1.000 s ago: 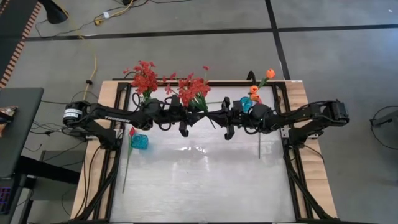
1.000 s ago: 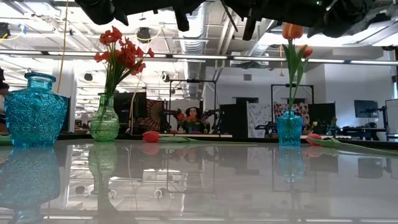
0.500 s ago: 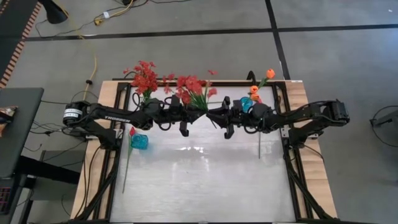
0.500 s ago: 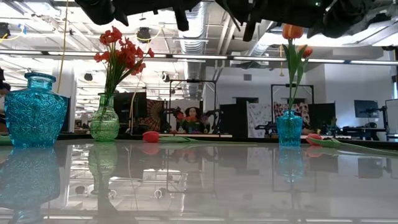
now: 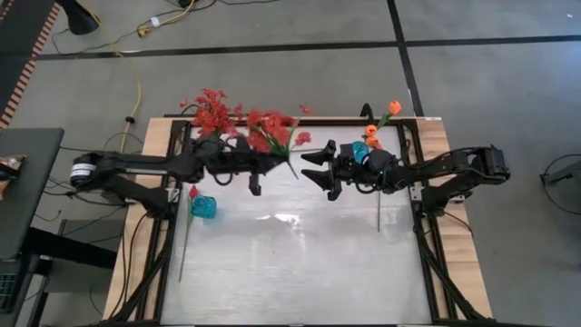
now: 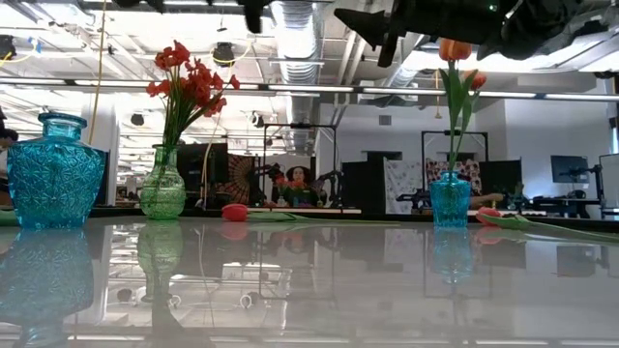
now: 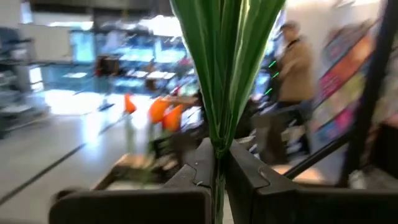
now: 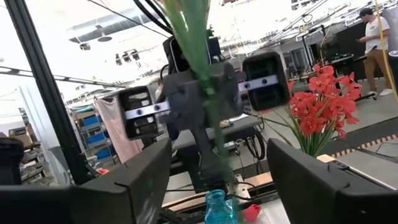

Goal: Sort flowers into vase by color
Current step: Put the red flowers into the green vase

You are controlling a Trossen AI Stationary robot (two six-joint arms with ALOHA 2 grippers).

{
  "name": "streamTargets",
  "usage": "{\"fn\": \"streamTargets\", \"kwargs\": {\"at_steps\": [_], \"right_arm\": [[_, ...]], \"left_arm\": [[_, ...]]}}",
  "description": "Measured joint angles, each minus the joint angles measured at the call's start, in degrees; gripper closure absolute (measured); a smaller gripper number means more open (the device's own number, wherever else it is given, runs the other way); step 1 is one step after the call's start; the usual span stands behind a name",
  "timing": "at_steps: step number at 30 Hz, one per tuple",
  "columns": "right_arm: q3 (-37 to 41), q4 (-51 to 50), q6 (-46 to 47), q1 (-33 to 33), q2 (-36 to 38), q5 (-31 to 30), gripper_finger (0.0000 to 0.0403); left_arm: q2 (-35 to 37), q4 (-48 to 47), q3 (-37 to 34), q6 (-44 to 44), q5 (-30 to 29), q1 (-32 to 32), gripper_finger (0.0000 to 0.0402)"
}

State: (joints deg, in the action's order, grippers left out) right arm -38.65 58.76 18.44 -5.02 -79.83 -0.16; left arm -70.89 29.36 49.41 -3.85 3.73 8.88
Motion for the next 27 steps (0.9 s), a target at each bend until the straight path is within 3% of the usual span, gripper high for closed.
{"fn": "streamTargets", "kwargs": {"at_steps": [12, 23, 27], "right_arm": [[0.0, -0.85, 0.09, -0.87, 0.02, 0.04, 0.0108], [0.0, -2.21, 0.17, -1.2, 0.02, 0.07, 0.0108], [0.0, -2.95, 0.15, -1.2, 0.02, 0.07, 0.0108]], "left_arm": [[20.34, -29.48, 0.0, 4.34, -12.63, 0.66, 0.0399], [36.46, -45.56, 0.0, 0.44, -27.56, 0.63, 0.0399], [40.42, -49.77, 0.0, -0.37, -29.58, 0.65, 0.0399]]}}
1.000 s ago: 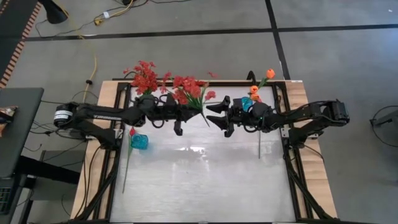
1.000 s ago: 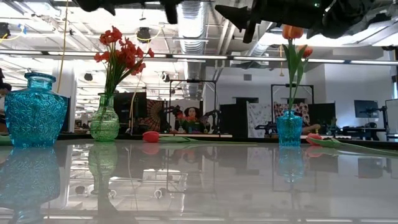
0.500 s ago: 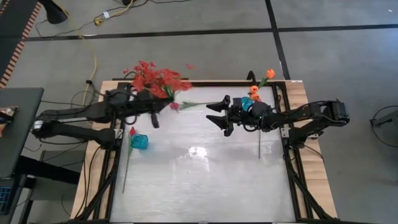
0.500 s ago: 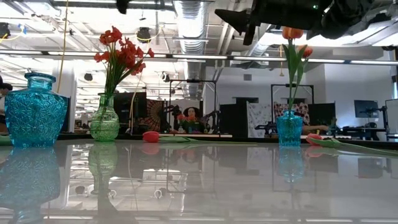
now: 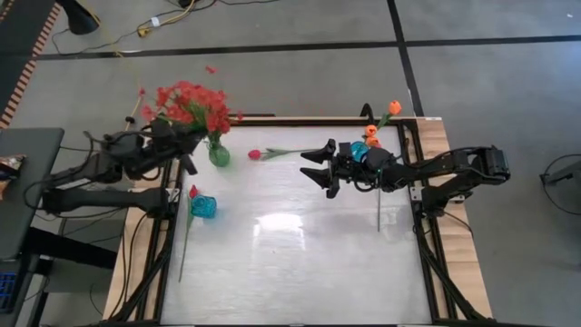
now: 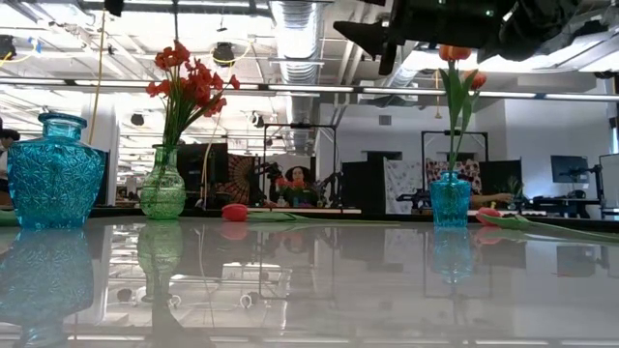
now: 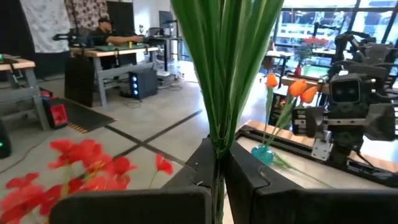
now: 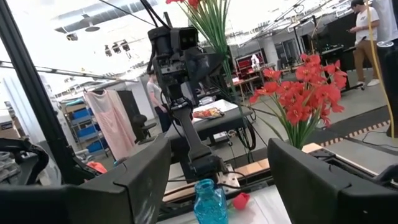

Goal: Sort flowers into vase by color
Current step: Put the red flowers into the green vase

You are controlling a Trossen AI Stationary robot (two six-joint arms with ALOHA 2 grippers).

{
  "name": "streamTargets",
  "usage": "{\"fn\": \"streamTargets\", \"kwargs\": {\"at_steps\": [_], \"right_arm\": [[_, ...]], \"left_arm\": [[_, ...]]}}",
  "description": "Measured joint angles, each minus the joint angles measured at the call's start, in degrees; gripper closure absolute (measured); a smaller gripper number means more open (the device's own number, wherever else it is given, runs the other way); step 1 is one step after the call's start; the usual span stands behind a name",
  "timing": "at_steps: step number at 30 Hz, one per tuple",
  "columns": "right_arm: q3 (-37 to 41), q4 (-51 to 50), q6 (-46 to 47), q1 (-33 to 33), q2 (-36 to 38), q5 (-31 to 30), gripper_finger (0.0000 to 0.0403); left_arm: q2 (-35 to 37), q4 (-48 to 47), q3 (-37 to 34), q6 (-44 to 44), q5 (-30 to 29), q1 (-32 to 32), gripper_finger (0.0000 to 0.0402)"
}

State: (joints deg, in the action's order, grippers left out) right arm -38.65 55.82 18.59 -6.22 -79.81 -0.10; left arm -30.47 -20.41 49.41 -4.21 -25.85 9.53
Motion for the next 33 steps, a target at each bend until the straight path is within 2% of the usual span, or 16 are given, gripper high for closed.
{"fn": "streamTargets", "kwargs": {"at_steps": [6, 10, 15, 20, 25, 33], "right_arm": [[0.0, -0.83, -0.01, -0.14, 0.0, 0.03, 0.0108], [0.0, -1.18, 0.44, -0.66, 0.0, 0.04, 0.0108], [0.0, -1.27, 0.44, -0.99, 0.0, 0.05, 0.0108], [0.0, -1.39, 0.46, -1.19, 0.0, 0.11, 0.0108], [0.0, -1.38, 1.05, -1.44, 0.0, 0.11, 0.0108], [0.0, -1.42, 1.05, -1.42, 0.0, 0.11, 0.0108]], "left_arm": [[4.51, -6.77, 0.0, -3.01, 0.26, -0.02, 0.0397], [6.55, -11.42, 0.0, -6.91, -5.59, -0.02, 0.0397], [6.89, -15.41, -0.24, -12.48, -16.39, -0.01, 0.0397], [6.87, -14.94, -5.11, -21.07, -28.62, 0.01, 0.0397], [6.87, -13.65, -11.38, -29.44, -34.47, 0.01, 0.0397], [6.87, 0.48, -18.95, -25.72, -38.96, 0.01, 0.0397]]}}
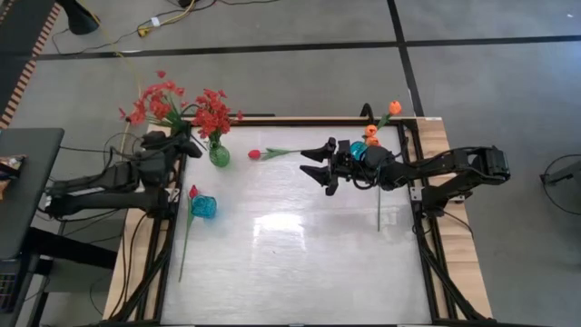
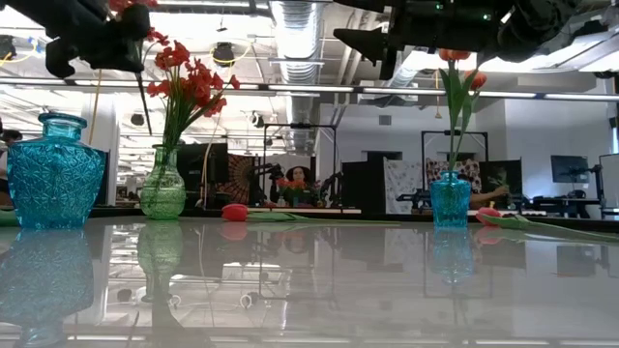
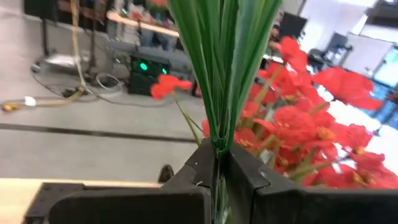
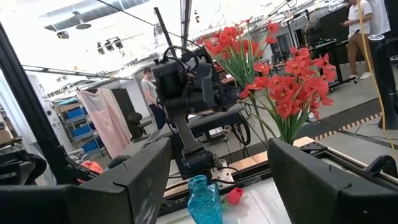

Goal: Sort flowers into vase by color
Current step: Put the red flowers into the green vase

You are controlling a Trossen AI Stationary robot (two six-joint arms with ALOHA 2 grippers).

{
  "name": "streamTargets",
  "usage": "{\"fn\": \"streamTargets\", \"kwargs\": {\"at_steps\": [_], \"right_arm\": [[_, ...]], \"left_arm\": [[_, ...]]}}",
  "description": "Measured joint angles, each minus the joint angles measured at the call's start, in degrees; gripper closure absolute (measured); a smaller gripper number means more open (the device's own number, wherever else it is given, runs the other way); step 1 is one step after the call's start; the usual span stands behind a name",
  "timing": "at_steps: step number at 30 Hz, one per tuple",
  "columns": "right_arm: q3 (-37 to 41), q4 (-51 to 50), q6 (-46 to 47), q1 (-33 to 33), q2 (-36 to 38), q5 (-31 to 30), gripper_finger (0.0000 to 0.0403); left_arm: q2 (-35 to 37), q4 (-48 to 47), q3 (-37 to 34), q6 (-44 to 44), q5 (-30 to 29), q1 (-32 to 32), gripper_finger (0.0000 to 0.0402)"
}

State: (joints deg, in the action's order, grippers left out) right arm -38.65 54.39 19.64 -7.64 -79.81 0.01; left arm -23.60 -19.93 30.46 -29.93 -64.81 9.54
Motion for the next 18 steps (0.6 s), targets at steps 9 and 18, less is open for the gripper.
{"fn": "streamTargets", "kwargs": {"at_steps": [9, 18], "right_arm": [[0.0, -0.32, 0.0, 0.0, 0.0, 0.0, 0.0108], [0.0, -0.7, -0.02, 0.0, 0.0, 0.0, 0.0108]], "left_arm": [[-0.46, 4.47, -1.81, 1.57, -1.38, 1.38, 0.0397], [-7.01, 8.35, -1.83, 1.53, 1.21, 4.3, 0.0397]]}}
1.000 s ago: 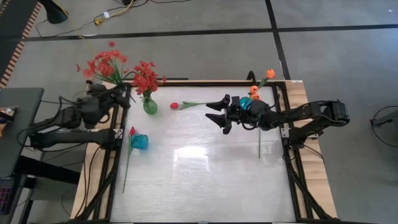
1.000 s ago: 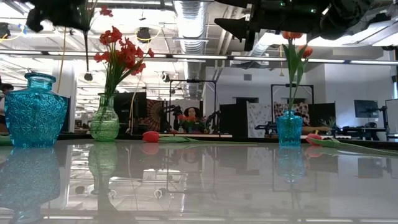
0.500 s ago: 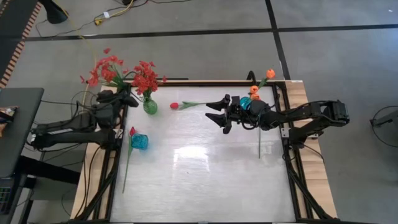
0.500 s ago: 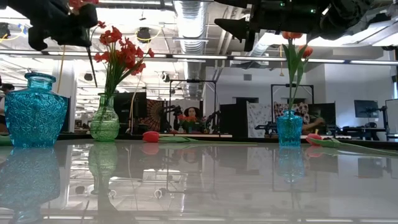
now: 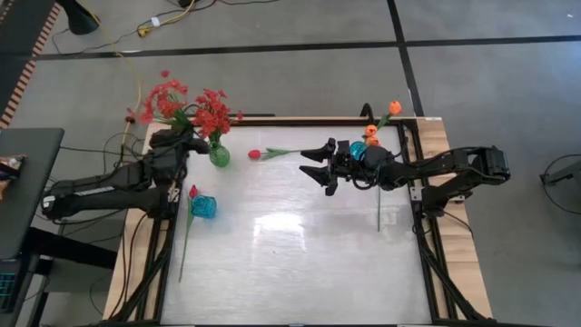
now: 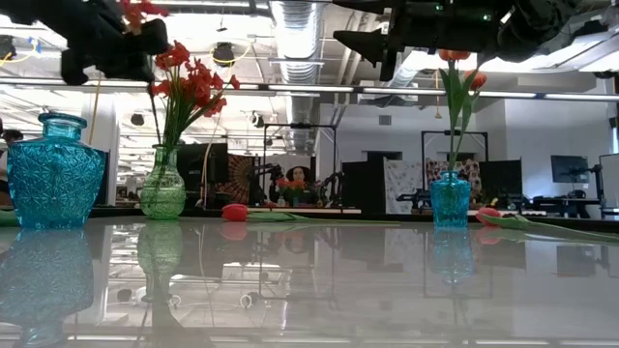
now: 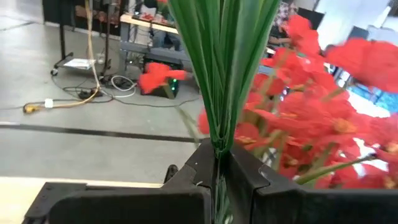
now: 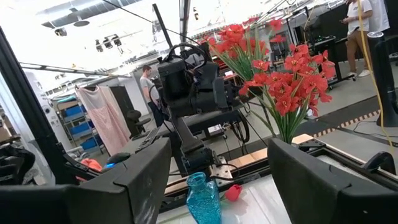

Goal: Sort flowers into vase by color
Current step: Put the red flowers into the green vase

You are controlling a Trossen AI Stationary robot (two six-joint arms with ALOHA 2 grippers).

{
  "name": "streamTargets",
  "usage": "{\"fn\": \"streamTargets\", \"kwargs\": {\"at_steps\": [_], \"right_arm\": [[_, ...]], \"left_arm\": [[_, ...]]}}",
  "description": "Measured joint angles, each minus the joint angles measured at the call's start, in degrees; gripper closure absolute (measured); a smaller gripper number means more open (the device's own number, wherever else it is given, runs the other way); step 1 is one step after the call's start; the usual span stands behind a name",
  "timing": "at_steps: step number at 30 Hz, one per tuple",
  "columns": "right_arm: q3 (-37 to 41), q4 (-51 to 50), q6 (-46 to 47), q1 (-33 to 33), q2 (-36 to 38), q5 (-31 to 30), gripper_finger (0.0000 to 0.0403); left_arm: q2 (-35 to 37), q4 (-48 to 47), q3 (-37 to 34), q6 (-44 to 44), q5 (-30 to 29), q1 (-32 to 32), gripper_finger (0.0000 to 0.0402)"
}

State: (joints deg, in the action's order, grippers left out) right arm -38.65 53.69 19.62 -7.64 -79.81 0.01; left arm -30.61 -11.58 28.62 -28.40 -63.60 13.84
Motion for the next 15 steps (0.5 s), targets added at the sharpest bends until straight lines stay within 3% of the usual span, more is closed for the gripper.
{"fn": "streamTargets", "kwargs": {"at_steps": [15], "right_arm": [[0.0, -0.09, 1.44, 0.17, 0.0, 0.0, 0.0108]], "left_arm": [[-6.73, 3.15, 0.0, 3.21, 1.8, 2.78, 0.0397]]}}
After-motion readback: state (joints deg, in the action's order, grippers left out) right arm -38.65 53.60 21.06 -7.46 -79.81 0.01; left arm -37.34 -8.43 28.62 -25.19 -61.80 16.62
